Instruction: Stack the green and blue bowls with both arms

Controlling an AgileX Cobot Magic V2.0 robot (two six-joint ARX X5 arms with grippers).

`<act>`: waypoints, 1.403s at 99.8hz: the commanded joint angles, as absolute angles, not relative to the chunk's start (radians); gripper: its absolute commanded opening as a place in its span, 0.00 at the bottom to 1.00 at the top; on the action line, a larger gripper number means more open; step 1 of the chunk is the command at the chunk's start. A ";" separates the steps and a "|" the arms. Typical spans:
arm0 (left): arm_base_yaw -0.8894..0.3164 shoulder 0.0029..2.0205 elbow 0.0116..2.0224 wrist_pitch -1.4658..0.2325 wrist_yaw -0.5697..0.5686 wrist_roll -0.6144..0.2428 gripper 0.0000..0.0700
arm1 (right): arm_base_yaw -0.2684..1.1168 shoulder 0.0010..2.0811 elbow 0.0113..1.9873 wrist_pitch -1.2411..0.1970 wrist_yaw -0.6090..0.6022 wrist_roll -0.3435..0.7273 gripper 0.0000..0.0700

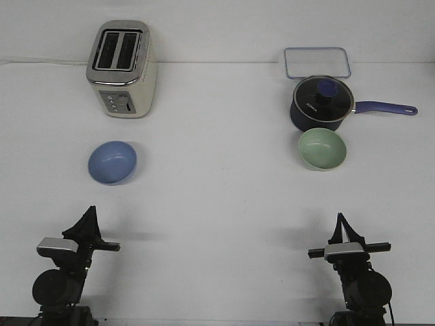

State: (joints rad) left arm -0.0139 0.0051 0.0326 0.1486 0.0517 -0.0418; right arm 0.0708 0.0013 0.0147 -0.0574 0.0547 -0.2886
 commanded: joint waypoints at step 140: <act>-0.013 0.003 0.014 0.159 0.051 -0.031 0.02 | 0.052 0.817 0.836 -0.485 0.007 0.388 0.74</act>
